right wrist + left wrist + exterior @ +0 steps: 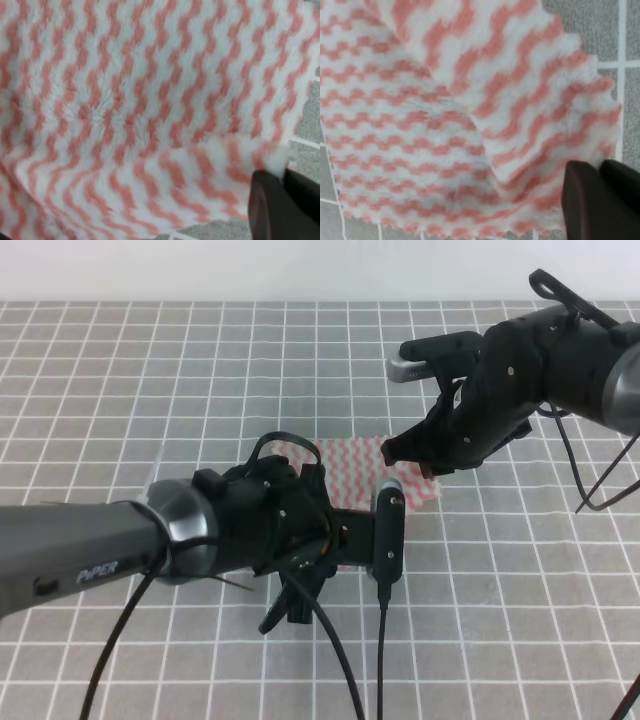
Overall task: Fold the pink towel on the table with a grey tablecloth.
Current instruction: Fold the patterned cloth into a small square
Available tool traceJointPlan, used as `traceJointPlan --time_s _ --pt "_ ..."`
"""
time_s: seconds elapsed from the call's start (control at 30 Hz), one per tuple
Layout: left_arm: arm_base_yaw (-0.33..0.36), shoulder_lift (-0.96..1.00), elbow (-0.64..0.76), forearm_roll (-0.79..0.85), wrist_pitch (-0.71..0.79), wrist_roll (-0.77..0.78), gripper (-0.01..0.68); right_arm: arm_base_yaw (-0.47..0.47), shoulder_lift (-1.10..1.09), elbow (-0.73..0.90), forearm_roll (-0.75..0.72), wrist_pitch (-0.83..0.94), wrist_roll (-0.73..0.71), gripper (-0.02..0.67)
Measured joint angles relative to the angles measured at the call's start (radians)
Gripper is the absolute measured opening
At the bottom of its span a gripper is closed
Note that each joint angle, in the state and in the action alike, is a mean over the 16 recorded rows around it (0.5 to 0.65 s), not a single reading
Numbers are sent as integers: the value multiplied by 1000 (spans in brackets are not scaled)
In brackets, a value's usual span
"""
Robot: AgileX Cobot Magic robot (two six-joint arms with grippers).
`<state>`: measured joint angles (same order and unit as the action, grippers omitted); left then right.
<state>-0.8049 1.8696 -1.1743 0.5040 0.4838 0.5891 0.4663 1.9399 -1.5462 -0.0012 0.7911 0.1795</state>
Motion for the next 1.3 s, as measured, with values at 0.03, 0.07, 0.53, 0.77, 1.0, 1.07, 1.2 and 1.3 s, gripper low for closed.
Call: traceJointPlan --time_s 0.03,0.07,0.53,0.77,1.0,1.07,1.2,1.3 --pt "0 0 -2 7 1 -12 7 0 0 0 -1 0 0 -2" --pt "0 0 -4 16 3 -27 6 0 -1 0 -3 0 0 -2" --pt "53 1 -114 187 38 -406 0 0 -1 0 -30 -1 0 -2" --pt "103 4 -147 198 -11 -498 0 0 0 0 -34 -20 1 -2" --pt "144 8 -150 198 -75 -548 0 0 5 0 -35 -54 1 -2" --pt "154 11 -150 199 -89 -560 0 0 8 0 -35 -64 1 -2" --pt "169 25 -154 203 -108 -584 0 0 16 0 -34 -82 1 -2" --pt "176 41 -162 207 -116 -596 0 0 21 0 -34 -94 1 -2"
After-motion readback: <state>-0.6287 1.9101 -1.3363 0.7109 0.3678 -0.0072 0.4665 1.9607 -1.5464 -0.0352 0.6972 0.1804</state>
